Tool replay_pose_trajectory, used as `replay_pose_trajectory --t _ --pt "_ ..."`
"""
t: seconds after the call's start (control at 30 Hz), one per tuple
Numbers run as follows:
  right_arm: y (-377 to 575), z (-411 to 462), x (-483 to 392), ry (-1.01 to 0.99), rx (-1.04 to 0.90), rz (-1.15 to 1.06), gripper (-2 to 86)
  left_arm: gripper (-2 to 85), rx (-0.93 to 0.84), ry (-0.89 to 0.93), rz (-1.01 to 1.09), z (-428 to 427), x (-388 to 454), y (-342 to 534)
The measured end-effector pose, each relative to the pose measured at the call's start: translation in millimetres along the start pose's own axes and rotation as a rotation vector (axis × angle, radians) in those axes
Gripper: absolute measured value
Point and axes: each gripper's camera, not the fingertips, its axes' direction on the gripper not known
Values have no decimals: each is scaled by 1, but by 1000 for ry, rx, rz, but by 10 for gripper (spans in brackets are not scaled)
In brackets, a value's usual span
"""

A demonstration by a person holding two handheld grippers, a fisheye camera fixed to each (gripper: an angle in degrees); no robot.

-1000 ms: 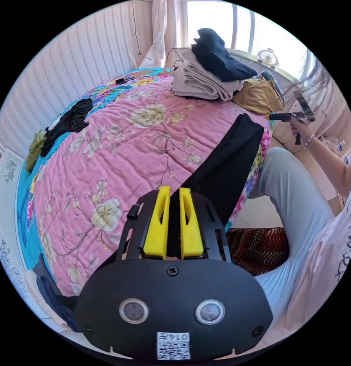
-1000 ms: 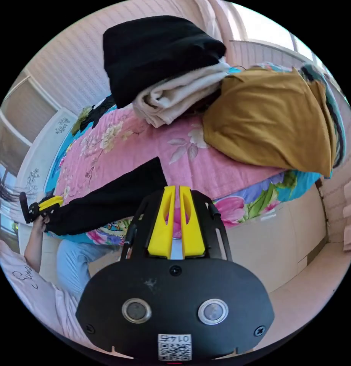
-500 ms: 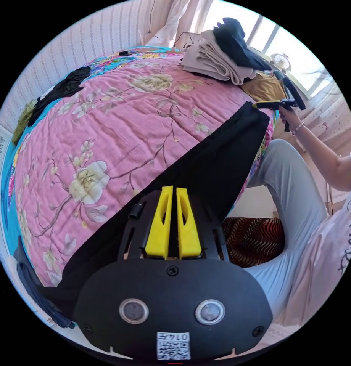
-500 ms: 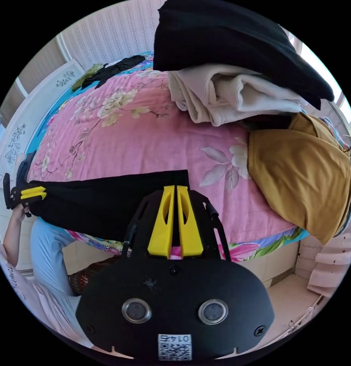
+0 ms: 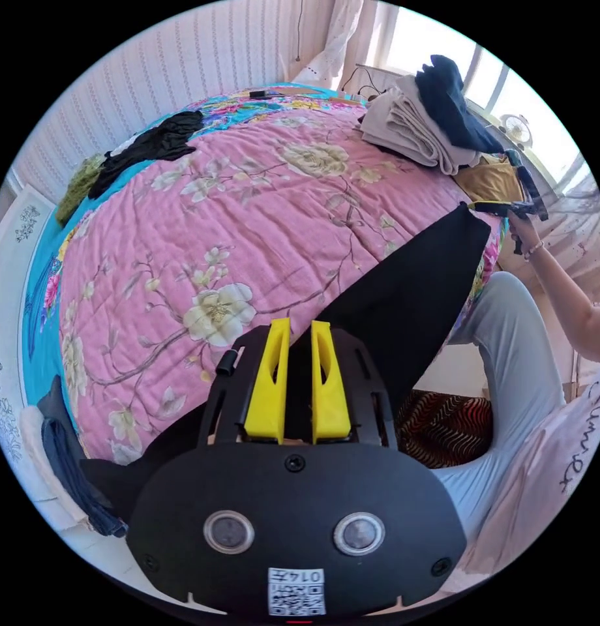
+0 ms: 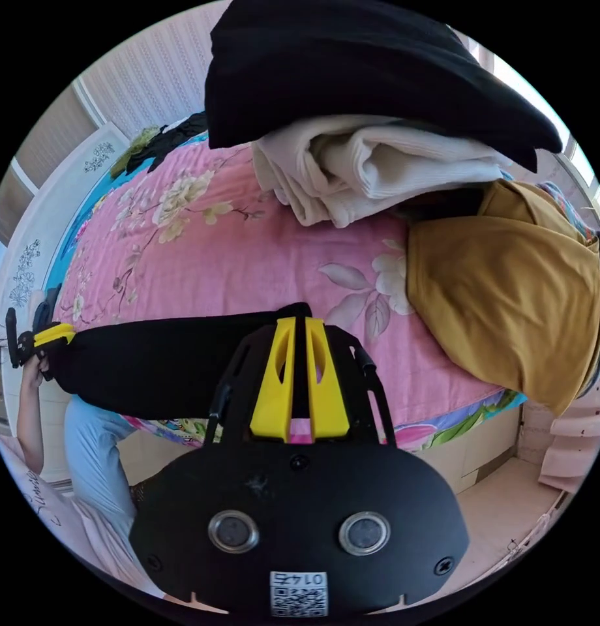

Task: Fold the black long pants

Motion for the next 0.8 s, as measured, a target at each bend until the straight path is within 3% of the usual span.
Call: replay_pose_trajectory --t 0.17,0.27,0.33,0.43,0.53,0.8 --pt "4 -53 -59 55 80 -148 34 52 66 100 -34 -50 -5 68" --pt "16 -68 -142 -200 71 -494 35 58 34 190 24 -44 24 89" --pt "32 -60 -224 -383 -35 -759 62 63 9 149 50 -31 41 93" --pt "53 -40 -309 -317 -127 -987 69 53 -54 136 37 -8 43 95" --pt "59 -20 -346 -151 -164 -1043 20 -2 -101 106 24 -4 30 101" --pt "70 -74 -377 -161 -140 -1036 2 -9 -5 213 36 -65 3 143"
